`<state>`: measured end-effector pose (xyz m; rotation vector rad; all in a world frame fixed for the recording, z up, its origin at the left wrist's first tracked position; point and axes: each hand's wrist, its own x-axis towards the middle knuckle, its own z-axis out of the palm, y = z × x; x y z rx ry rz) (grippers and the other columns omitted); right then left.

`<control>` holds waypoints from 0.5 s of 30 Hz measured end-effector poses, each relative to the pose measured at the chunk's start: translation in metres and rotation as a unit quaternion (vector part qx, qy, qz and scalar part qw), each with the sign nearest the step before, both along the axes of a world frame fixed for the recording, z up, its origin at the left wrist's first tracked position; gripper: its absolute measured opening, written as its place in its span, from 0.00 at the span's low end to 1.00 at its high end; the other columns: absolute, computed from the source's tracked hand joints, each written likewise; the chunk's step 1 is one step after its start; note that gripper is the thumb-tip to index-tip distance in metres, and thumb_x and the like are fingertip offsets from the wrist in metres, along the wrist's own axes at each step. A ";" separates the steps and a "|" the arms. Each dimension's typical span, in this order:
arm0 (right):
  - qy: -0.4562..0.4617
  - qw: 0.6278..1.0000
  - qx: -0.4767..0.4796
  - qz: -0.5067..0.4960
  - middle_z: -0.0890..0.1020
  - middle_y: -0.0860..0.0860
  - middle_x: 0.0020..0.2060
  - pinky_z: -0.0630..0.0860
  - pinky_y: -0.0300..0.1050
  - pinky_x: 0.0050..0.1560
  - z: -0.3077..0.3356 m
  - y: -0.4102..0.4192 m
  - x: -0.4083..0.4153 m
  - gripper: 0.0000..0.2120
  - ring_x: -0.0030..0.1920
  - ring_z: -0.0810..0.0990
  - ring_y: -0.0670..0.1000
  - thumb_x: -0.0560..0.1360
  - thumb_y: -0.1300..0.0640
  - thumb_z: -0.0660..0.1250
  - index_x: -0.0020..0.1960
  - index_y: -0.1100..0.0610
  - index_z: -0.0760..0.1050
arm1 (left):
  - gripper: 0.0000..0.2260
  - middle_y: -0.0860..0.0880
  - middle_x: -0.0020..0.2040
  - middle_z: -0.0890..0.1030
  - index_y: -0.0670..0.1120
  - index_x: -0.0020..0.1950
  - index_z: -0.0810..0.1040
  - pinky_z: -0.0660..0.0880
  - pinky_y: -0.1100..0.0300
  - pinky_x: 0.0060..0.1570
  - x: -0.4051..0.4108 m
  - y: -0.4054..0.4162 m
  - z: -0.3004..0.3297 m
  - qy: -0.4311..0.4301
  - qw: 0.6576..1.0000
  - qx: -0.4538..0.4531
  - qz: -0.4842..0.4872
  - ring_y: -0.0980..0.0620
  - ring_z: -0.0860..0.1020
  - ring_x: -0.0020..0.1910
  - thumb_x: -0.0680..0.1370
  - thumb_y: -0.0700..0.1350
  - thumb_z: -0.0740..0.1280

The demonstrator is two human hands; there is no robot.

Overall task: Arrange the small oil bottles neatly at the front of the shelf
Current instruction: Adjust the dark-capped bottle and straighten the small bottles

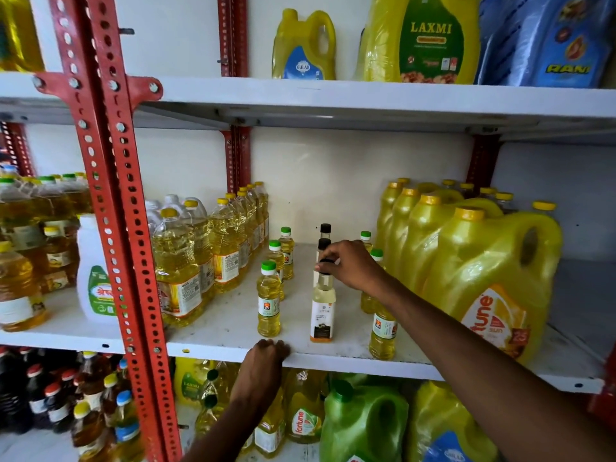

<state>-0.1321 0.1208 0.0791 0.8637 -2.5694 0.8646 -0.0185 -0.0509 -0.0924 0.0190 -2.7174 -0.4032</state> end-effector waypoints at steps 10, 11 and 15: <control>-0.035 0.999 0.013 -0.012 0.83 0.58 0.59 0.76 0.49 0.62 0.000 -0.007 0.007 0.21 0.60 0.80 0.56 0.66 0.56 0.78 0.58 0.58 0.81 | 0.18 0.47 0.53 0.82 0.51 0.61 0.78 0.79 0.57 0.49 0.000 -0.003 -0.003 0.019 1.000 0.012 -0.015 0.48 0.80 0.51 0.76 0.34 0.63; -0.035 0.999 0.012 -0.012 0.83 0.58 0.58 0.77 0.49 0.62 0.001 -0.007 0.008 0.20 0.60 0.81 0.56 0.66 0.56 0.78 0.57 0.59 0.81 | 0.17 0.47 0.53 0.82 0.51 0.61 0.78 0.79 0.58 0.49 0.000 -0.004 -0.004 0.021 1.000 0.012 -0.016 0.48 0.80 0.51 0.76 0.34 0.63; -0.024 0.999 0.020 -0.012 0.84 0.58 0.56 0.77 0.46 0.59 0.001 -0.007 0.015 0.19 0.58 0.82 0.55 0.66 0.56 0.78 0.55 0.59 0.82 | 0.16 0.47 0.52 0.81 0.51 0.61 0.79 0.79 0.59 0.47 0.001 -0.004 -0.004 0.034 0.999 0.023 -0.020 0.49 0.80 0.49 0.78 0.35 0.62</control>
